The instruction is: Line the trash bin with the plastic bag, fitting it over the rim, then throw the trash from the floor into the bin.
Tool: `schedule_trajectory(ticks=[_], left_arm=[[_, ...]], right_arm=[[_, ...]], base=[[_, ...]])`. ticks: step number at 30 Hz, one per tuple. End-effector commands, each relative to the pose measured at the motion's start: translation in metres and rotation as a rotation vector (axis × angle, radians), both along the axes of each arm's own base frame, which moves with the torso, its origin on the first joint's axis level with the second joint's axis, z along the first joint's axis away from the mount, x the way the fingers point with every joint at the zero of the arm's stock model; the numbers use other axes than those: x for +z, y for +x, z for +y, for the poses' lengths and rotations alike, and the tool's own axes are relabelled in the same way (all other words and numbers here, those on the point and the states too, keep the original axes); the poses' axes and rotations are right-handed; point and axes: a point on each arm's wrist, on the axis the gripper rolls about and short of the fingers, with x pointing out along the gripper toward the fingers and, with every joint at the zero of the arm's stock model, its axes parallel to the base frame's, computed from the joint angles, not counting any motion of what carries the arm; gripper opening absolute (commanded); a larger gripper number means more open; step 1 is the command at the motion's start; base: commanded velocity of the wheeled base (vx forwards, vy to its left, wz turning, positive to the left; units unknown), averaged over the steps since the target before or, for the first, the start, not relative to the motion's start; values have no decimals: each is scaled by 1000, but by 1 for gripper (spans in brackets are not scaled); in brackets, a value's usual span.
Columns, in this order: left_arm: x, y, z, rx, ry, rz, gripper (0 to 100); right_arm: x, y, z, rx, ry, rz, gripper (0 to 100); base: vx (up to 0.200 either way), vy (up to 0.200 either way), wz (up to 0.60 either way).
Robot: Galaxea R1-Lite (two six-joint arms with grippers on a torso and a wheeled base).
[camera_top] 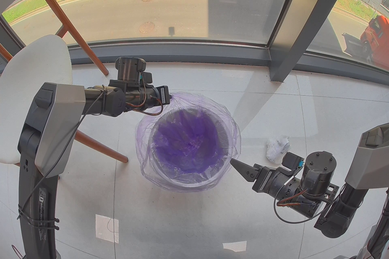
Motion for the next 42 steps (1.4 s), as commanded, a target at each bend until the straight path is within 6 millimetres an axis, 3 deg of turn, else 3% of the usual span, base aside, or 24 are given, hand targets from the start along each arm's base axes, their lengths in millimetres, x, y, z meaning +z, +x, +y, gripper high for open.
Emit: schedule_trajectory(ticks=[1,20,21,32,35,42], left_arm=[[-19,6,-2,12,-14,45,0],[-26,13,4,133,-203,167,0],[-26,13,4,133,-203,169,100],[-19,12,3,77,-112,90,100],[0,8,3,71,-125,53,100],[64,-15,8,72,-187,-44,100]], right_arm=[[1,0,0,1,5,-5,100],[0,1,1,1,6,-5,100],[0,1,1,1,5,-5,100],[1,2,1,1,7,-8,100],[4,8,-1,-17,18,-28,100],[32,64,-25,-103,79,-183,100]], base=[[0,0,0],[0,0,0],[0,0,0],[0,0,0],[0,0,0],[0,0,0]])
